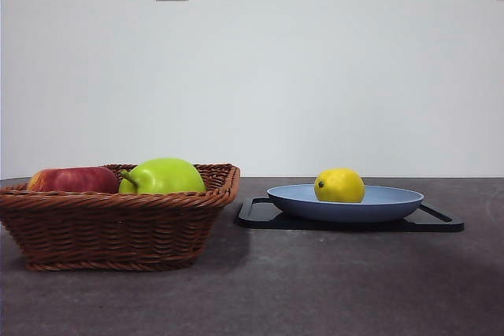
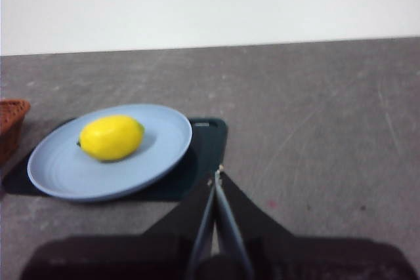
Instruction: Take the lemon from the basket,put the lemon in the plate,hand out the plate
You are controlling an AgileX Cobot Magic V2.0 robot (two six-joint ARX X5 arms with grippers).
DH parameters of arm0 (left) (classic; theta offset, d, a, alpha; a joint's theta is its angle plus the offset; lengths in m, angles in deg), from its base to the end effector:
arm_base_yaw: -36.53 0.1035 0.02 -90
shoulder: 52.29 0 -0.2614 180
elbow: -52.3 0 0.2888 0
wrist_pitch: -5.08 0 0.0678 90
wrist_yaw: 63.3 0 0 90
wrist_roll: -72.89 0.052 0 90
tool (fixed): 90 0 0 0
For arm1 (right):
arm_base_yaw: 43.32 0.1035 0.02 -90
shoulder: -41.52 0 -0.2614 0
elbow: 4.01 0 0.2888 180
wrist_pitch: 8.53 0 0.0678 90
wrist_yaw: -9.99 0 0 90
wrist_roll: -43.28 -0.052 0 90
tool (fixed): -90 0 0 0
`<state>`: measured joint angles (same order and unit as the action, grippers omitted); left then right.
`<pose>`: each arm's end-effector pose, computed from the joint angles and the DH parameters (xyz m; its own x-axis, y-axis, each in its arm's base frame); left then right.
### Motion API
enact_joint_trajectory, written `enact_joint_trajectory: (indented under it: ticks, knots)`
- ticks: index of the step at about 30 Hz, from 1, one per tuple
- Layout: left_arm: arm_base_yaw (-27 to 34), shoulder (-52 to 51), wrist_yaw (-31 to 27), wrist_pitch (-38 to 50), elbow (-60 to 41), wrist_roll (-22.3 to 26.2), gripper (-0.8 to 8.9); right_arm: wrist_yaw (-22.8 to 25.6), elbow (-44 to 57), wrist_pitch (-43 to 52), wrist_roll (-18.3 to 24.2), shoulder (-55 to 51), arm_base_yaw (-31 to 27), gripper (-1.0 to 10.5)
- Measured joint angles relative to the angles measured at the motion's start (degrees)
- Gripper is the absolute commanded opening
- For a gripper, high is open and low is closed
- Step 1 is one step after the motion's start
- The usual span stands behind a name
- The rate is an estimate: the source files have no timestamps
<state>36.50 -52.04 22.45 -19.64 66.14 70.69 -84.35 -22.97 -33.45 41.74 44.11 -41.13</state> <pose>0.1567 0.0038 0.1494 0.9785 0.0736 -0.1925 -0.0795 0.9966 -0.0234 0.1540 0.0098 0.1789 0.9824 0.1133 -0.1482 -0.1088 0.9933 0.0378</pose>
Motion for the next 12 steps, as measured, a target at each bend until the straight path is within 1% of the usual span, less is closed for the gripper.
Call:
enact_joint_trajectory:
  ticks: [9, 12]
  knots:
    - [0.00, 0.00, 0.00, 0.02, 0.00, 0.00, 0.08, -0.04, 4.63, 0.50, -0.17, -1.42, 0.00, 0.0]
    - [0.00, 0.00, 0.00, 0.02, 0.00, 0.00, 0.08, -0.04, 5.22, 0.90, -0.92, -1.31, 0.02, 0.0]
